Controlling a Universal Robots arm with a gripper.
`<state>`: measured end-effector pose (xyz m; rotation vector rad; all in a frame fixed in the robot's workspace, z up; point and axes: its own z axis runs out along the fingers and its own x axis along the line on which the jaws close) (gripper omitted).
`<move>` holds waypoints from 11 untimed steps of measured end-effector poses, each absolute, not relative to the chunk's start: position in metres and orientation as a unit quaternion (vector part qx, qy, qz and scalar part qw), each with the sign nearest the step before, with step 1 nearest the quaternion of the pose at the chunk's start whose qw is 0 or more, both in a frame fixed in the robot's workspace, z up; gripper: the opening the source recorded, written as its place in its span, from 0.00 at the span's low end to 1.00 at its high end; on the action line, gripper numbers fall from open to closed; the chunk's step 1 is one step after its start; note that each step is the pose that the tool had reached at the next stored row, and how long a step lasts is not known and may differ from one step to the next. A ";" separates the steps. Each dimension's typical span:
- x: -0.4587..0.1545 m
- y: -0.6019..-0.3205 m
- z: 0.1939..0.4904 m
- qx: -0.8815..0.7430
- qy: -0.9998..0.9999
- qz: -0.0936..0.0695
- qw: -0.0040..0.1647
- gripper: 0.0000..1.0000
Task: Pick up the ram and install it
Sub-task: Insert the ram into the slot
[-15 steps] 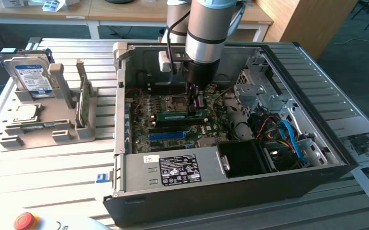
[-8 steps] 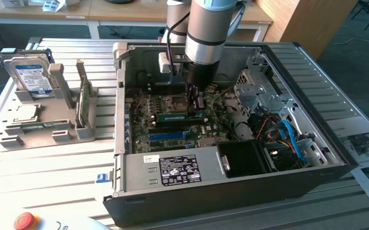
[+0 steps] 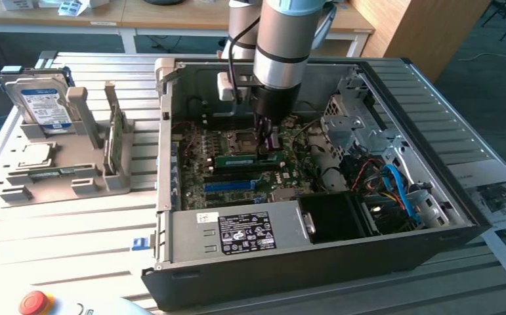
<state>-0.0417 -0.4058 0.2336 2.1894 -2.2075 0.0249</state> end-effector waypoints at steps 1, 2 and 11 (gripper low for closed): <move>-0.042 -0.406 0.233 0.704 -0.710 0.008 0.016 0.12; -0.042 -0.406 0.233 0.704 -0.710 0.008 0.016 0.12; -0.042 -0.406 0.231 0.704 -0.710 0.008 0.016 0.12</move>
